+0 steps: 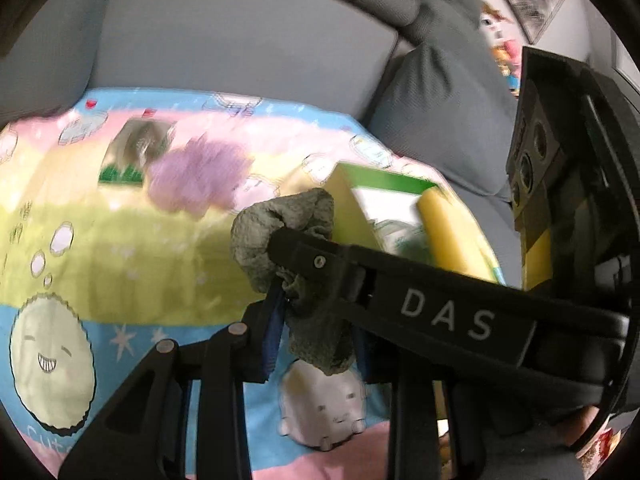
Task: Organize objects
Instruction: 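Carry the grey-green scrunchie over the white box, then lower the scrunchie into the white box and open the right tool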
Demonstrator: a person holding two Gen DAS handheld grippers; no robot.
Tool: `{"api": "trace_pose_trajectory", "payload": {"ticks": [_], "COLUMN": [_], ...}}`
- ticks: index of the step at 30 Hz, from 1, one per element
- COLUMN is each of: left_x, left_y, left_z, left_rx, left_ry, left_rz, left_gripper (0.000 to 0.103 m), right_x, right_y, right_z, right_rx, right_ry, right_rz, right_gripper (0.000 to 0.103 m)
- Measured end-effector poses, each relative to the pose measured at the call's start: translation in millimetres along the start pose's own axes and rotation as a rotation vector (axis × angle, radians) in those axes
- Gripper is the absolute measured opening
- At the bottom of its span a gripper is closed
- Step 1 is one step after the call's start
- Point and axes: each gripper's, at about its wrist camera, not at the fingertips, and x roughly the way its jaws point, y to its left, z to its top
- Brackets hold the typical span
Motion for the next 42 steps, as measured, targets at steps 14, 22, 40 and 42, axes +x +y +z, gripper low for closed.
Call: {"api": "trace_pose_trajectory", "payload": {"ticks": [14, 22, 40, 42], "left_x": [36.2, 57.7, 77.7, 79.6], "left_y": [-68.3, -90.2, -134.5, -133.9], "left_z": [20.3, 20.7, 4.2, 3.8], "left_rx": [0.126, 0.130, 0.179, 0.171], "left_ry": [-0.007, 0.035, 0.088, 0.092], "left_rz": [-0.149, -0.197, -0.297, -0.300], "left_gripper": [0.028, 0.028, 0.028, 0.028], "right_x": [-62.4, -71.8, -102.7, -103.0], "right_y": [-63.5, -96.1, -144.5, -144.1], "right_z": [19.1, 21.9, 17.6, 17.7], "right_rx": [0.167, 0.254, 0.367, 0.366], "right_ry": [-0.155, -0.176, -0.238, -0.241], "right_rz": [0.012, -0.024, -0.130, -0.144], "right_gripper": [0.030, 0.030, 0.030, 0.030]}}
